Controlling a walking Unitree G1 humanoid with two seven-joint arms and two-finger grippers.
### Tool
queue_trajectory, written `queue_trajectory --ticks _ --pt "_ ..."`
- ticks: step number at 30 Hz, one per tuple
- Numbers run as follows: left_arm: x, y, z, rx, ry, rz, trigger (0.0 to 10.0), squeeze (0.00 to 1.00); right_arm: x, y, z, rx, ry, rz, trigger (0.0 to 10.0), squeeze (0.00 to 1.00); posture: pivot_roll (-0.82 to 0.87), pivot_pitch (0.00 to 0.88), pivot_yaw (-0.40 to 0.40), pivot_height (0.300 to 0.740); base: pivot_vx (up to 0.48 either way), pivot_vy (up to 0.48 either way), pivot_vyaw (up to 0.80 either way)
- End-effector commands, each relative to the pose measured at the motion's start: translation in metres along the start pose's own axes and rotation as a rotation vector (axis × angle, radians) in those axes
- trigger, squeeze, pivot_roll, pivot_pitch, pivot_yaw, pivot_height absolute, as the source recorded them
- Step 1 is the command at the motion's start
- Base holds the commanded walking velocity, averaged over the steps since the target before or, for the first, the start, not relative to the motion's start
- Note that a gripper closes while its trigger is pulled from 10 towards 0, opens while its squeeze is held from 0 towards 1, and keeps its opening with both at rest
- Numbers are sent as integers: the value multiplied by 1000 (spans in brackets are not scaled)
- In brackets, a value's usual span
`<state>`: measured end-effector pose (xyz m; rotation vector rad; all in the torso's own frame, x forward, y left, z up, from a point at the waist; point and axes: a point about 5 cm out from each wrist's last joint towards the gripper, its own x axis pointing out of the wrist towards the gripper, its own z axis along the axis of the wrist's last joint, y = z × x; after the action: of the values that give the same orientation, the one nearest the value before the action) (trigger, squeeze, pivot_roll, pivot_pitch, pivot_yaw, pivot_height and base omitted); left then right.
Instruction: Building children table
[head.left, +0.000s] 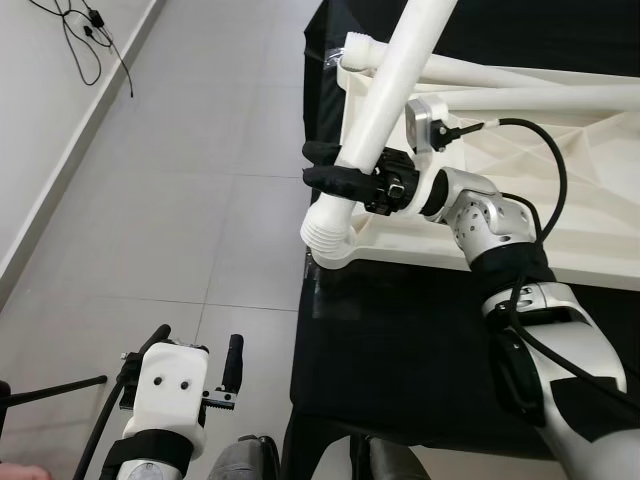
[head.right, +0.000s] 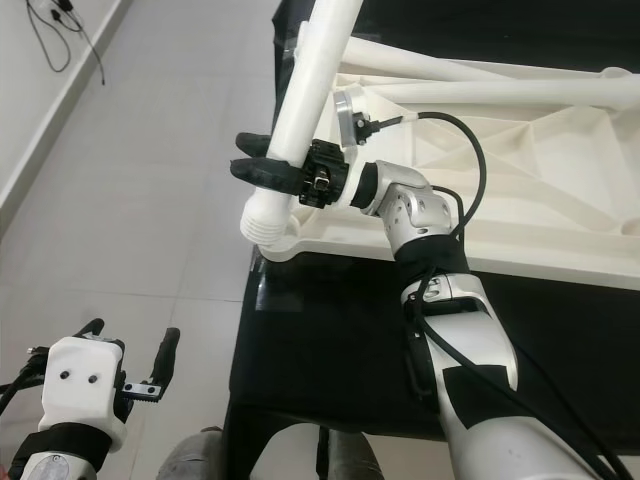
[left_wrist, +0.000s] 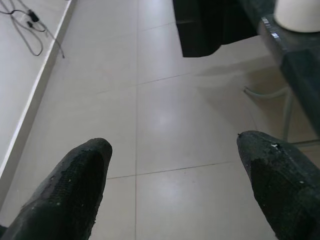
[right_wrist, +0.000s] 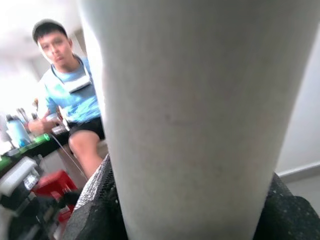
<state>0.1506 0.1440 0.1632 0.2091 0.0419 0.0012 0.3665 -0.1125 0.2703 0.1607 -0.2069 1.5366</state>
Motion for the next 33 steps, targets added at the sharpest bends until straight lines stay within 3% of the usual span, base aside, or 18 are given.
queue_trajectory --ticks 1,6,12,13,16,22,30,33 --pt "-3 2 -3 27 29 4 10000 0 -2 1 -11 -12 49 5 10000 0 139 341 6 740 0 0 0" --pt "-3 2 -2 38 30 6 10000 0 1 0 -32 -156 237 -54 10000 0 135 338 9 740 0 0 0" --pt "-2 2 -2 41 31 6 10000 0 3 0 -35 -197 296 -64 10000 0 131 338 7 740 0 0 0" --pt "-1 2 -2 41 30 5 10000 0 4 2 -36 -243 367 -24 10000 0 127 341 2 740 0 0 0" --pt "-1 2 -1 40 30 5 10000 0 4 4 -38 -274 412 7 10000 0 127 341 2 740 0 0 0" --pt "0 0 -1 33 28 6 10000 0 3 16 -38 -379 596 216 10000 0 117 343 -7 740 0 0 0" --pt "2 -1 -1 29 26 8 10000 0 7 20 -34 -363 684 315 10000 0 108 338 -15 740 0 0 0" --pt "2 -2 -1 27 25 9 10000 0 18 11 -32 -275 621 203 10000 0 104 334 -19 740 0 0 0"
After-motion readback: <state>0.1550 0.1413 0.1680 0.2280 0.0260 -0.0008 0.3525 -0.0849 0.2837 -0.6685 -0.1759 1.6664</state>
